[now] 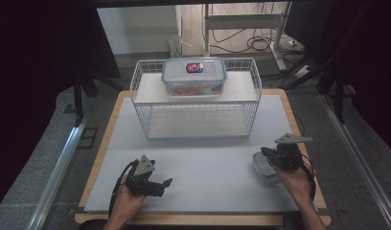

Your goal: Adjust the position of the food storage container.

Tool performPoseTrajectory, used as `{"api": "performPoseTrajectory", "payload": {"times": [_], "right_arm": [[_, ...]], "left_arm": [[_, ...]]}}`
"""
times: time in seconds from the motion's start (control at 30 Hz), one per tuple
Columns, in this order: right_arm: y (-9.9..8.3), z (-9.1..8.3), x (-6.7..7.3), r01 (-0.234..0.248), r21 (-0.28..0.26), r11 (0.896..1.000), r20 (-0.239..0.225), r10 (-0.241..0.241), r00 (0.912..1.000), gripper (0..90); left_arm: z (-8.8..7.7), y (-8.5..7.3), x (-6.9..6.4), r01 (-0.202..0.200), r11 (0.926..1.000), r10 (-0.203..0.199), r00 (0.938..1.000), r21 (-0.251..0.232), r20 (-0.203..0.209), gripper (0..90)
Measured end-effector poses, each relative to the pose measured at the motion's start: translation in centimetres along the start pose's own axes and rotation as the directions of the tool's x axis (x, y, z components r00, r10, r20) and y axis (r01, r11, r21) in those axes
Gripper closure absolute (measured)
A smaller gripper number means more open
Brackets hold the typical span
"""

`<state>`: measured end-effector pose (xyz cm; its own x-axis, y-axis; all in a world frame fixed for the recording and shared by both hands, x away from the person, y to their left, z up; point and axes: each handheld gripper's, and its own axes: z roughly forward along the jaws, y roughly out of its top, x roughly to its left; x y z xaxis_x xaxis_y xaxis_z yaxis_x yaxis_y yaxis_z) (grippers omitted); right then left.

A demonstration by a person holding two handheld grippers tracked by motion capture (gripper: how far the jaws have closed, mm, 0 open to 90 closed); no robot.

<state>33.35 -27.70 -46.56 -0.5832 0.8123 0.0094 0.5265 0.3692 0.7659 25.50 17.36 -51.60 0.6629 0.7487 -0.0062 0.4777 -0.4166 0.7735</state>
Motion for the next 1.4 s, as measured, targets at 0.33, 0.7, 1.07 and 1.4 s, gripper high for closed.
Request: {"api": "performPoseTrajectory", "payload": {"times": [0.33, 0.7, 1.07, 1.4], "right_arm": [[-1.4, -1.8, -3.7, -0.084, -0.016, 0.996, 0.104, 0.085, 0.991, 90.0], [-3.6, -3.7, -5.8, -0.165, -0.008, 0.986, 0.211, 0.163, 0.9637, 90.0], [-4.5, -3.3, -5.8, -0.213, 0.056, 0.975, 0.204, 0.198, 0.9588, 90.0], [-4.0, -2.2, -3.6, -0.174, 0.094, 0.98, 0.102, 0.164, 0.9812, 90.0]], "left_arm": [[0.1, -0.1, 0.1, 0.007, 1.0, -0.007, 1.0, 0.001, -0.001, 9.0], [0.0, -0.1, 0.1, 0.003, 0.9999, -0.003, 1.0, -0.01, 0.0, 9.1], [-0.1, 0.0, 0.0, 0.005, 0.9994, -0.005, 1.0, -0.033, 0.004, 9.1], [0.1, 0.1, -0.2, -0.001, 0.9997, 0.002, 0.9999, -0.025, 0.012, 9.1]]}}
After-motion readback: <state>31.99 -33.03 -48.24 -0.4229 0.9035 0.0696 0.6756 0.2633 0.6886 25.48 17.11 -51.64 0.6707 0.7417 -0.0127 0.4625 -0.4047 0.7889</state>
